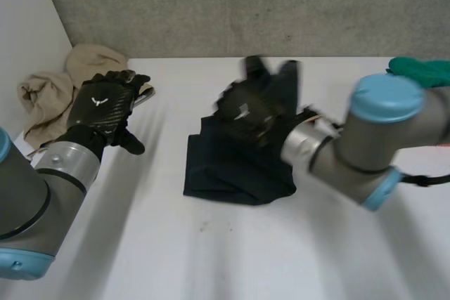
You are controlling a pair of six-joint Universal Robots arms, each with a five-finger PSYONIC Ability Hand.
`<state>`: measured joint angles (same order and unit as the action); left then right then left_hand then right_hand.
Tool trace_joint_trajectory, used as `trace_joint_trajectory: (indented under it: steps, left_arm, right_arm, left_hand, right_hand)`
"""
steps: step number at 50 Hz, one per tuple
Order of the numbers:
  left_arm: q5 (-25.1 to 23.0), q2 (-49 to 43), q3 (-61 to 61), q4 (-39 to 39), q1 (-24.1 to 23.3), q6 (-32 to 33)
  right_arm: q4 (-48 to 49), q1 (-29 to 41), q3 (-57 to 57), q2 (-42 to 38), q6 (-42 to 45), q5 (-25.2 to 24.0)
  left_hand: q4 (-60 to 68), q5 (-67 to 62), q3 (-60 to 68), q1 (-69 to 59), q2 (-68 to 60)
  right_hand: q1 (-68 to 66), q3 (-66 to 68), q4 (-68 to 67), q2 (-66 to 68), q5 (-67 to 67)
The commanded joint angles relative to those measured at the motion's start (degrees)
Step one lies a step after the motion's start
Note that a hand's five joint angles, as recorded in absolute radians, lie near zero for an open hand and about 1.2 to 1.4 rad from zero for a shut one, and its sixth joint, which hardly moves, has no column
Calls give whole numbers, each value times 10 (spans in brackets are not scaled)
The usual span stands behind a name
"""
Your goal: Fold the laundry.
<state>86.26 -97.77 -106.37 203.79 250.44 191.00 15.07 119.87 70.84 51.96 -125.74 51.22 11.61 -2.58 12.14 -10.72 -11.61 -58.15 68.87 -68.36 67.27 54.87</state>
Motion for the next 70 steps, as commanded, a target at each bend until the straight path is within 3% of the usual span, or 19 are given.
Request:
trace_joint_trajectory:
  steps: [1,4,5,6,7,9,13,14,18,21,27,33,38,45,50,57,64,70]
  left_arm:
    - [-1,14,-15,-5,14,0]
    - [-1,14,-17,-5,21,0]
    - [-2,14,-17,-4,22,0]
    - [-2,14,-16,-4,23,0]
    - [-2,14,-10,-3,25,0]
    - [-2,14,-3,-2,27,1]
    - [-2,12,40,2,23,1]
    - [-2,10,67,-1,20,2]
    - [-6,-27,142,-11,-4,-3]
    - [-7,-77,200,-29,-42,-5]
    - [-13,-225,365,-135,-119,-5]
    - [-13,-328,461,-185,-149,-4]
    - [21,-380,486,-209,-153,4]
    - [59,-399,472,-259,-153,70]
    - [88,-407,448,-268,-153,123]
    - [102,-409,443,-270,-156,127]
    - [98,-386,448,-270,-163,121]
    - [83,-287,444,-257,-158,102]
  right_arm:
    - [-44,75,-54,-96,1,-17]
    - [-42,80,-61,-108,-3,-9]
    - [-43,80,-62,-107,-7,-3]
    - [-43,84,-62,-95,-18,9]
    - [-43,87,-60,-88,-28,16]
    - [-41,90,-54,-74,-62,28]
    - [-34,79,-34,-18,-225,55]
    - [-34,77,-23,15,-305,77]
    - [-32,56,10,83,-473,153]
    - [-46,20,28,86,-530,212]
    - [-118,-1,14,83,-529,290]
    - [-167,5,-62,11,-530,299]
    - [-182,14,-114,-47,-528,301]
    - [-204,29,-159,-115,-474,307]
    - [-205,34,-162,-140,-422,339]
    - [-202,40,-165,-153,-372,358]
    - [-199,42,-152,-86,-373,354]
    - [-141,41,-60,11,-373,358]
  left_hand:
    - [-14,24,-19,5,14]
    - [-14,24,-19,5,14]
    - [-14,24,-19,5,14]
    - [-16,25,-21,7,16]
    - [-16,25,-21,7,16]
    - [-16,25,-21,7,16]
    - [-14,24,-19,5,14]
    - [-12,22,-18,3,12]
    - [1,9,-4,-10,-1]
    - [5,5,-1,-13,-5]
    - [18,-8,13,-27,-18]
    - [20,-10,14,-29,-20]
    - [82,-72,77,-91,-82]
    - [80,-71,75,-89,-80]
    - [80,-71,75,-89,-80]
    - [79,-69,73,-87,-79]
    - [57,-47,51,-66,-57]
    - [-2,12,-7,-7,2]
  right_hand:
    - [-219,111,-116,127,151]
    - [-219,111,-116,127,151]
    - [-128,20,-25,36,60]
    - [198,-305,300,-289,-265]
    - [326,-434,428,-417,-393]
    - [450,-557,552,-541,-517]
    - [481,-589,584,-573,-549]
    - [481,-589,584,-573,-549]
    - [481,-589,584,-573,-549]
    - [481,-589,584,-573,-549]
    - [481,-589,584,-573,-549]
    - [481,-589,584,-573,-549]
    - [481,-589,584,-573,-549]
    - [481,-589,584,-573,-549]
    - [481,-589,584,-573,-549]
    - [481,-589,584,-573,-549]
    - [481,-589,584,-573,-549]
    - [481,-589,584,-573,-549]
